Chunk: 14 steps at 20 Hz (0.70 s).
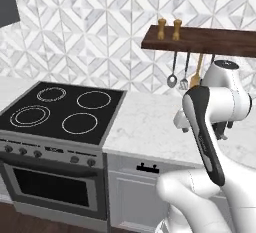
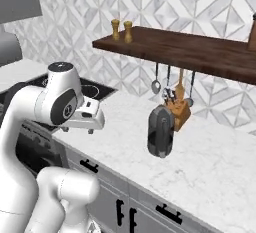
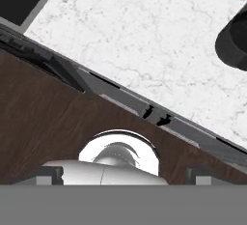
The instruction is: Navigate to the toaster oven.
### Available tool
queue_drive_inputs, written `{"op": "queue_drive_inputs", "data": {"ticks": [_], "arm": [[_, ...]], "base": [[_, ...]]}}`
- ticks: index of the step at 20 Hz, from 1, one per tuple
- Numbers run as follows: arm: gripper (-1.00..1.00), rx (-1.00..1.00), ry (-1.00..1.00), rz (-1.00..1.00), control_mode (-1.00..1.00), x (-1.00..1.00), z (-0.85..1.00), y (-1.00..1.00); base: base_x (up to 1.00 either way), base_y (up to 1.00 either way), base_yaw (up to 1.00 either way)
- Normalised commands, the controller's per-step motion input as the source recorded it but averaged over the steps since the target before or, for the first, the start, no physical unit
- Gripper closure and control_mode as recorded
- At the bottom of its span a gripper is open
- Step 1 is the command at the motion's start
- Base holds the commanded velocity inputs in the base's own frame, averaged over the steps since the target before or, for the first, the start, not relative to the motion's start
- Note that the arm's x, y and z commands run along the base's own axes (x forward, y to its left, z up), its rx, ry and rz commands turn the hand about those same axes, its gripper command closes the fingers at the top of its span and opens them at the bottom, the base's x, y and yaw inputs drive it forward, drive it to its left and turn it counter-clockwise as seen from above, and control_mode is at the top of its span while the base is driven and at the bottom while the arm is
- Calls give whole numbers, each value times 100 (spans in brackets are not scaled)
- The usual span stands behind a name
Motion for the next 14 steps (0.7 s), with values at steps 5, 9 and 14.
{"op": "queue_drive_inputs", "data": {"ticks": [5, 9, 14], "arm": [[-100, 0, 0, 0, 100, 0, 0, 0], [-100, 0, 0, 0, 100, 0, 0, 0], [-100, 0, 0, 0, 100, 0, 0, 0]], "base": [[0, 5, 55], [6, 57, 39], [32, 96, 10]]}}
